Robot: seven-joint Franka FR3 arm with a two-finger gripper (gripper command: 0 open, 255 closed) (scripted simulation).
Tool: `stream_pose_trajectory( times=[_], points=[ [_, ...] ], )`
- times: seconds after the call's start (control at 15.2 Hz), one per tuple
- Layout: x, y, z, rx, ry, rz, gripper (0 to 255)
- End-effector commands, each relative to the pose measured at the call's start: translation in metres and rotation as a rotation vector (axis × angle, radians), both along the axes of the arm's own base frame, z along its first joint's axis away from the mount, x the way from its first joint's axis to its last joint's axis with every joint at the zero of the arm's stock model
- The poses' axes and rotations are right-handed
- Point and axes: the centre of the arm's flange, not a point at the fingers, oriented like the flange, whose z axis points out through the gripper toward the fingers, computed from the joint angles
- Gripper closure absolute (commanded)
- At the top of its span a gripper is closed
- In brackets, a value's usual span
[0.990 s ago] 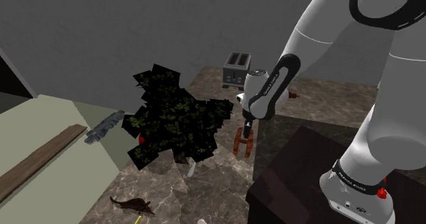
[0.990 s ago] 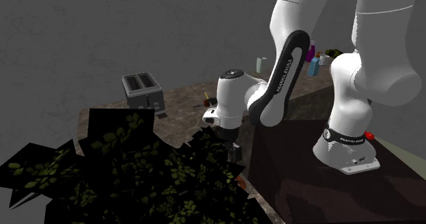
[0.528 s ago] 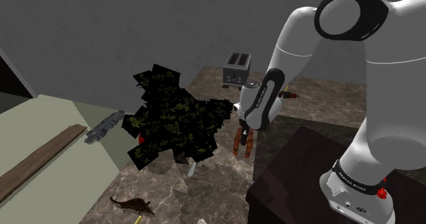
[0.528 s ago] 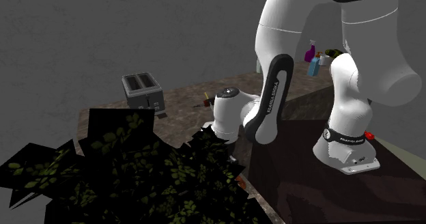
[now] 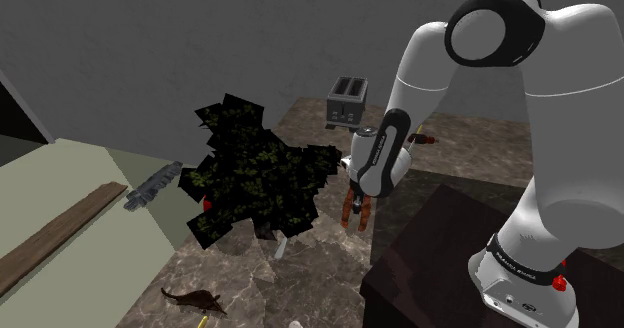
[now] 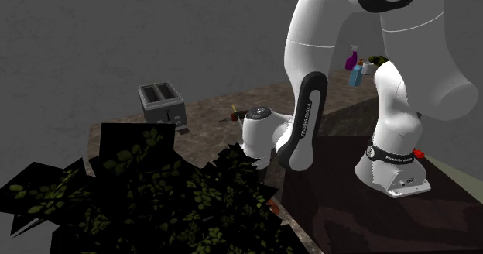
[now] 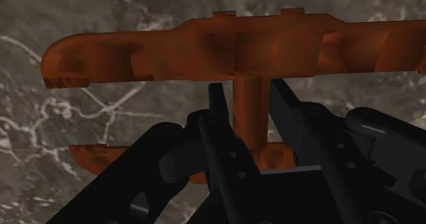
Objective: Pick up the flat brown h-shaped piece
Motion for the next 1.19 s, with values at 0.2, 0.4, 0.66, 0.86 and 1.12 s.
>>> stream_pose_trajectory(
  times=[0.2, 0.4, 0.66, 0.86, 1.12],
  points=[
    [0.000, -0.005, -0.001, -0.002, -0.002, -0.008, 255],
    [0.001, -0.003, -0.002, -0.002, -0.002, -0.008, 255],
    [0.001, -0.003, 0.019, -0.002, -0.002, -0.008, 255],
    [0.001, -0.003, 0.035, -0.002, -0.002, -0.008, 255],
    [0.001, -0.003, 0.056, -0.002, -0.002, -0.008, 255]
  ],
)
